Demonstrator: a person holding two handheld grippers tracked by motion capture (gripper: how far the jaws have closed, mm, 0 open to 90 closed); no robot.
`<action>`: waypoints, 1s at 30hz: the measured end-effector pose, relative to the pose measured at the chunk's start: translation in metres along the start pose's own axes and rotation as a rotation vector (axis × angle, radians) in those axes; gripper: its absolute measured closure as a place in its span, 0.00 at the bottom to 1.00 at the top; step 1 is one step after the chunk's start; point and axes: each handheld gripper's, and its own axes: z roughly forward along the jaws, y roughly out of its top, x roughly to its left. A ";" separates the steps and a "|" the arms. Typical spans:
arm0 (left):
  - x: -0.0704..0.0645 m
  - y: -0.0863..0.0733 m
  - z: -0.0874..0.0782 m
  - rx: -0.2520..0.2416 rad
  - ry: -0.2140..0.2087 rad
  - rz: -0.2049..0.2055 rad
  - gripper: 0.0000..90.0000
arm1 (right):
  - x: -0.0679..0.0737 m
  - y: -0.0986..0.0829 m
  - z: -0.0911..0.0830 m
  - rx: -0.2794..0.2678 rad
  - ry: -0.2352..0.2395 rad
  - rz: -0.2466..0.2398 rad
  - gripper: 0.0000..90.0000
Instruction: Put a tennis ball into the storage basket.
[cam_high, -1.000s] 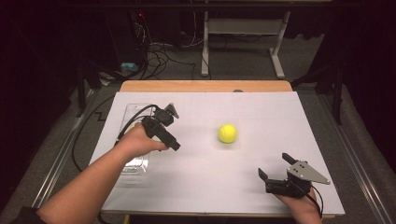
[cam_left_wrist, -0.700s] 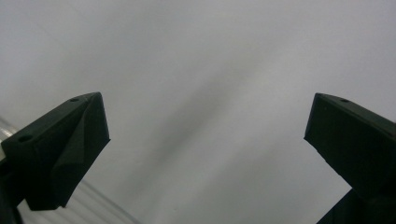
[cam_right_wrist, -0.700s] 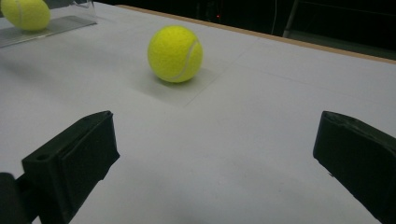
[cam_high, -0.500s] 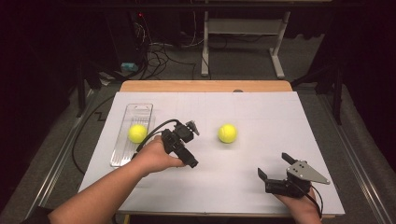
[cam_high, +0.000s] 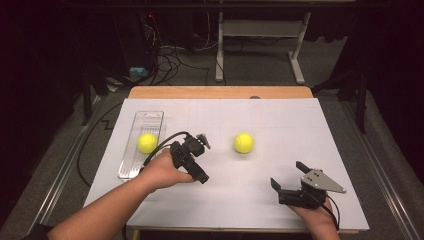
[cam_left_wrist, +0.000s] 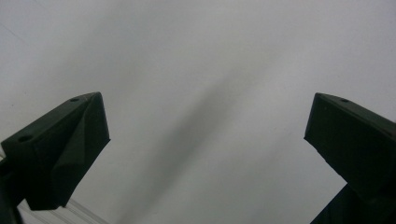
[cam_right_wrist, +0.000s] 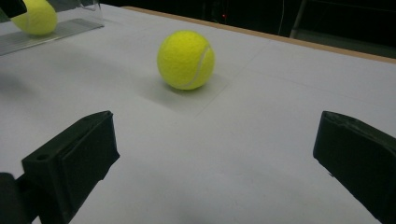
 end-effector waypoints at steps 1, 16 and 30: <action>0.001 -0.001 0.000 -0.006 0.000 -0.004 0.01 | 0.000 0.001 0.002 0.002 0.000 0.001 0.00; 0.002 -0.007 0.002 -0.003 -0.029 -0.008 0.01 | 0.004 0.030 0.045 0.047 0.035 -0.004 0.00; 0.003 -0.006 0.004 0.004 -0.036 -0.003 0.00 | 0.013 0.048 0.108 0.131 0.052 -0.010 0.00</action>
